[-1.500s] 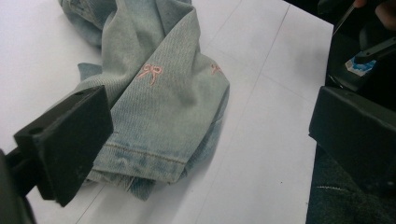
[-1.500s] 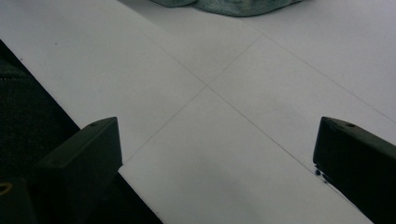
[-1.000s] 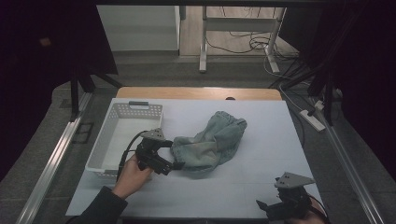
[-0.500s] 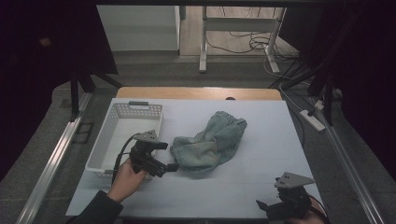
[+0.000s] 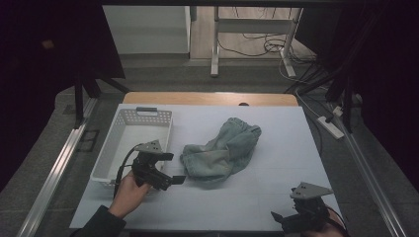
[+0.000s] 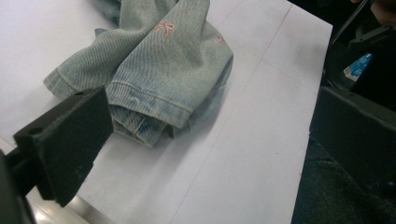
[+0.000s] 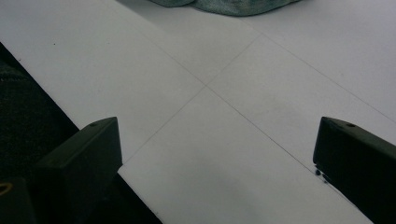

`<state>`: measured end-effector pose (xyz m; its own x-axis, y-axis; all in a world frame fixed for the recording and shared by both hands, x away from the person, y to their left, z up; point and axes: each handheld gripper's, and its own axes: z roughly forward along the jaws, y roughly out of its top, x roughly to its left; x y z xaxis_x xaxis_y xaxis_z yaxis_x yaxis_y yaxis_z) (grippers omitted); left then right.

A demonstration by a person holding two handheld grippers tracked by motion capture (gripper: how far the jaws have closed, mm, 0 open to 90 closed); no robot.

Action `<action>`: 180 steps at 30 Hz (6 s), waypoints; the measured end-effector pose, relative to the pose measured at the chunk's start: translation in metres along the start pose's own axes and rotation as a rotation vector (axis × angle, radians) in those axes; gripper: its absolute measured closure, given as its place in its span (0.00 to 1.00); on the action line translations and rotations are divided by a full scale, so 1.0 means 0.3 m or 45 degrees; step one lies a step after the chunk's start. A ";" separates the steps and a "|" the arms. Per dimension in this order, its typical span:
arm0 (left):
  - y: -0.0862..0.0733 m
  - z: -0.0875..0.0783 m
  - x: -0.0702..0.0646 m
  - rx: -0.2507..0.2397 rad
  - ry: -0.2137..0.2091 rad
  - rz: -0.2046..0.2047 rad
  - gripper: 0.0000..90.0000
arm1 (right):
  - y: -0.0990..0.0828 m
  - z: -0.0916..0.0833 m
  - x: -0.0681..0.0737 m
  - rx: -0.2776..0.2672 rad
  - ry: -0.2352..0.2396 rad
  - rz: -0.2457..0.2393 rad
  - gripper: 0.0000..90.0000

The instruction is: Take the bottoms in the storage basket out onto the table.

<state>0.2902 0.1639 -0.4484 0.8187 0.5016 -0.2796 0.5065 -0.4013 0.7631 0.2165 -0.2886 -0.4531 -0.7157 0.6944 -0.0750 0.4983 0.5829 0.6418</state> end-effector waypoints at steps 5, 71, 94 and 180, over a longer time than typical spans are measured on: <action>-0.007 -0.010 -0.002 -0.009 0.002 -0.003 0.00 | 0.000 0.000 0.000 -0.002 -0.001 0.001 0.02; -0.167 -0.184 -0.016 -0.071 0.106 -0.116 0.00 | 0.000 -0.001 -0.002 -0.003 -0.017 0.016 0.02; -0.235 -0.246 -0.014 -0.102 0.144 -0.171 0.00 | 0.001 0.000 -0.003 0.001 -0.025 0.019 0.02; -0.509 -0.450 -0.063 -0.066 0.309 -0.351 0.00 | 0.003 0.004 0.000 0.010 -0.034 0.024 0.02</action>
<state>0.1608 0.3190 -0.4809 0.5620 0.7553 -0.3372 0.6796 -0.1892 0.7088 0.2176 -0.2876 -0.4535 -0.6927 0.7164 -0.0834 0.5158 0.5728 0.6371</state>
